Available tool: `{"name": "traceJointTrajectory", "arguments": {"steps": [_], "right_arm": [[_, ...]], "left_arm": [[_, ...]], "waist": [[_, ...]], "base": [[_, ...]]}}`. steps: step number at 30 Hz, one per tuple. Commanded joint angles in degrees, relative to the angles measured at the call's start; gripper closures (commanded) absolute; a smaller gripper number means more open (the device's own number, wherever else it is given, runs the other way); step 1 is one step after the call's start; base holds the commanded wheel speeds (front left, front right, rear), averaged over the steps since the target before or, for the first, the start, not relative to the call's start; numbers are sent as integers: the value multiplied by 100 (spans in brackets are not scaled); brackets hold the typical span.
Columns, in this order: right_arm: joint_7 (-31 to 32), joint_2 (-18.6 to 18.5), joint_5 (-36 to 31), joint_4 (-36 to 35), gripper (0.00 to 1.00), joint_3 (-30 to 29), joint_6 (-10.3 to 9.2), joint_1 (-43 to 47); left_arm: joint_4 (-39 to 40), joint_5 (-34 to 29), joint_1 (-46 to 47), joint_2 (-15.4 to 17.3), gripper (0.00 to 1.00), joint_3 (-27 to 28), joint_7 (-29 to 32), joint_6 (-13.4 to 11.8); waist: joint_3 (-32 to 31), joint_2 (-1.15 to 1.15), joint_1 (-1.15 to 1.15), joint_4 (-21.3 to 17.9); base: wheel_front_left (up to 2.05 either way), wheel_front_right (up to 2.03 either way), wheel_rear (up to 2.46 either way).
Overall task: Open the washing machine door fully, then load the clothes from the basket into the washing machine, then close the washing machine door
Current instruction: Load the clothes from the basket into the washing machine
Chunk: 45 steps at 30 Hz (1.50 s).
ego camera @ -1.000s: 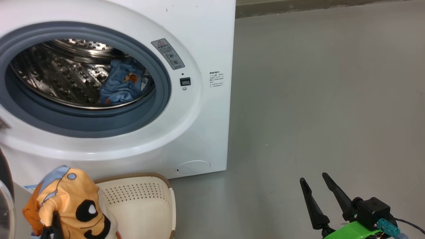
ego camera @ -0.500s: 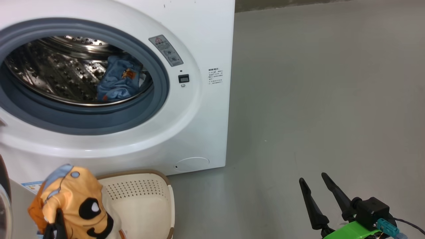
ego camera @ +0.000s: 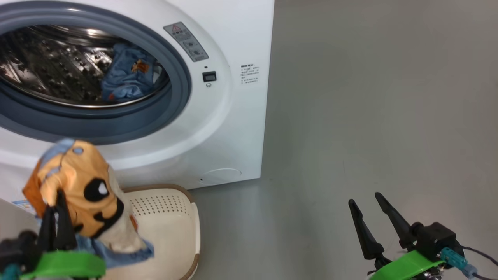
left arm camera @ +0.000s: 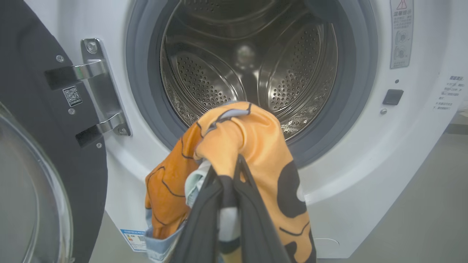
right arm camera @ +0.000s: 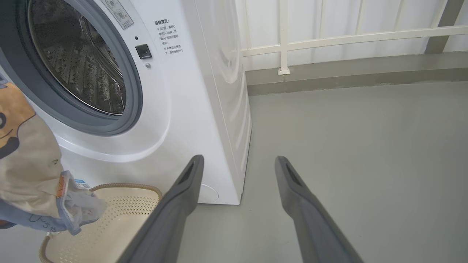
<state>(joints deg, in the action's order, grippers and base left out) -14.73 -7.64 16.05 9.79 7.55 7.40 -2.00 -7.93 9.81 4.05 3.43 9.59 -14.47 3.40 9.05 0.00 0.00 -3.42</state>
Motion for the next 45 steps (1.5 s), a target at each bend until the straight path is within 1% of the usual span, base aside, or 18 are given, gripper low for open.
{"name": "traceJointTrajectory", "arguments": {"steps": [1,7,13,20,21,24,27,32,38,41,45], "right_arm": [[-27,-64,-70,-154,0,155,9,-206],[-27,-52,-155,-184,0,207,9,-342],[-27,-6,-181,-188,0,196,9,-449],[-27,61,-177,-232,0,195,9,-605],[-27,61,-177,-232,0,195,9,-605],[-27,78,-179,-254,0,181,9,-684],[-27,100,-167,-267,0,157,9,-746],[-27,139,-148,-283,0,129,9,-830],[-27,204,-146,-322,0,50,9,-885],[-27,237,-161,-368,0,-1,9,-929],[-27,299,-174,-399,0,-21,9,-1015]], "left_arm": [[55,-83,331,188,100,174,-52,24],[-572,-111,1136,482,100,118,-52,155],[-1299,-144,2076,817,100,-4,-3,218],[-1938,-97,3195,1105,100,-61,261,226],[-1938,-97,3195,1105,100,-61,261,226],[-2267,-70,3746,1218,100,-63,357,209],[-2619,-183,4233,1367,100,-174,457,186],[-3197,-246,4975,1478,100,-290,623,136],[-3785,-289,5710,1534,100,-433,745,116],[-4056,-469,6000,1607,100,-623,802,69],[-4366,-434,6320,1547,100,-666,749,47]], "waist": [[100,0,0,-60],[349,0,0,-206],[654,0,0,-360],[1077,0,0,-513],[1077,0,0,-513],[1275,0,0,-565],[1474,0,0,-601],[1869,0,0,-639],[2403,0,0,-641],[2651,0,0,-617],[2907,0,0,-606]], "base": [[0,0,0],[0,0,0],[0,0,0],[0,0,0],[0,0,0],[0,0,0],[0,0,0],[0,0,0],[0,0,0],[0,0,0],[0,0,0]]}}
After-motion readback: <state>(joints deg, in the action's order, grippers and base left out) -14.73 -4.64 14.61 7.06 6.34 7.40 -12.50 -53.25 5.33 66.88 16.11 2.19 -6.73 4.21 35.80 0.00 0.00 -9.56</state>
